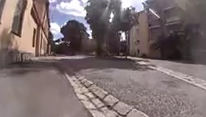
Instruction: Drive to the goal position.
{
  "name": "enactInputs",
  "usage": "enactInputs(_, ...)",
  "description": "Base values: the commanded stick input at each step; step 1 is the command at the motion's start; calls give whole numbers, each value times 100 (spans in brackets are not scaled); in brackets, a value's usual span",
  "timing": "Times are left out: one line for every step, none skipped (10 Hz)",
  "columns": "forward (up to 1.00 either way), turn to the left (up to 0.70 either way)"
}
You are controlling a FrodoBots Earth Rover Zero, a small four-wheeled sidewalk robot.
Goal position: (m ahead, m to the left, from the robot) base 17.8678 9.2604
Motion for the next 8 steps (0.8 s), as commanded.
enactInputs(85, 1)
enactInputs(85, 1)
enactInputs(85, 1)
enactInputs(85, 1)
enactInputs(85, 1)
enactInputs(85, 1)
enactInputs(85, 1)
enactInputs(85, 1)
